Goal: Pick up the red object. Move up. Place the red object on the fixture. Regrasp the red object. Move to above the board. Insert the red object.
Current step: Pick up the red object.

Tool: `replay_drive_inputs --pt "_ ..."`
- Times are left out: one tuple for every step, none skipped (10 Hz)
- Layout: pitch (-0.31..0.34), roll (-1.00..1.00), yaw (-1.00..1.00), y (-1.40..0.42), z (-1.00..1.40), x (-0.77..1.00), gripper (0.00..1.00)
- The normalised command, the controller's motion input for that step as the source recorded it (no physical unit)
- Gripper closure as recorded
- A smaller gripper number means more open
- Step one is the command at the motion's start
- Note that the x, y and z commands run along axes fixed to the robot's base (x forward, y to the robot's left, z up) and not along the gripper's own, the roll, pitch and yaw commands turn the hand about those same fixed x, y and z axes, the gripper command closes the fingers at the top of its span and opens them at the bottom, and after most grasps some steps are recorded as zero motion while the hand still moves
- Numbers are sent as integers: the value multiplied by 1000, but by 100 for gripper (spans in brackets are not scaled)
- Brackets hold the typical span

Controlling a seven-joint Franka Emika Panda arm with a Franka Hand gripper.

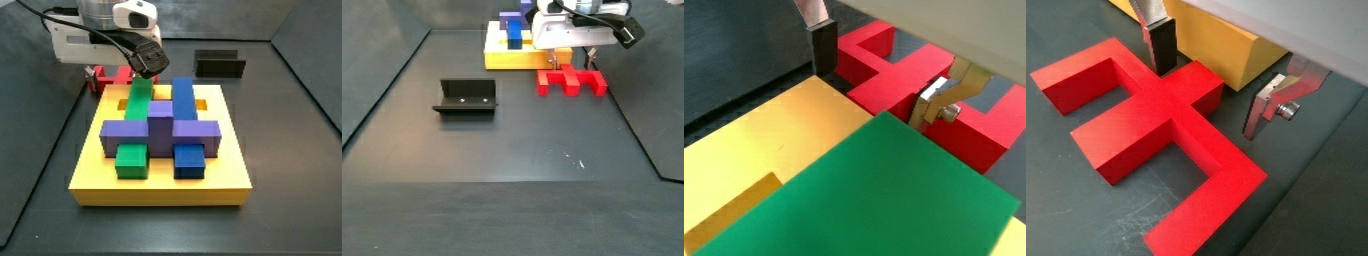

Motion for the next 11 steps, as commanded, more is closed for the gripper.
replay_drive_inputs --pt "61 299 0 0 -103 0 0" --pt "47 249 -71 6 -91 -14 0" --pt "36 240 -137 23 -114 -37 0" --pt "27 219 -111 54 -174 -9 0" --pt "17 219 -46 60 -226 -6 0" --pt "1 167 0 51 -163 -26 0" --pt "6 111 0 0 -9 0 0" --pt "0 21 0 -20 0 0 0" --pt "0 0 0 -54 60 23 0" --pt "0 0 0 -34 66 0 0" --pt "0 0 0 -37 71 3 0"
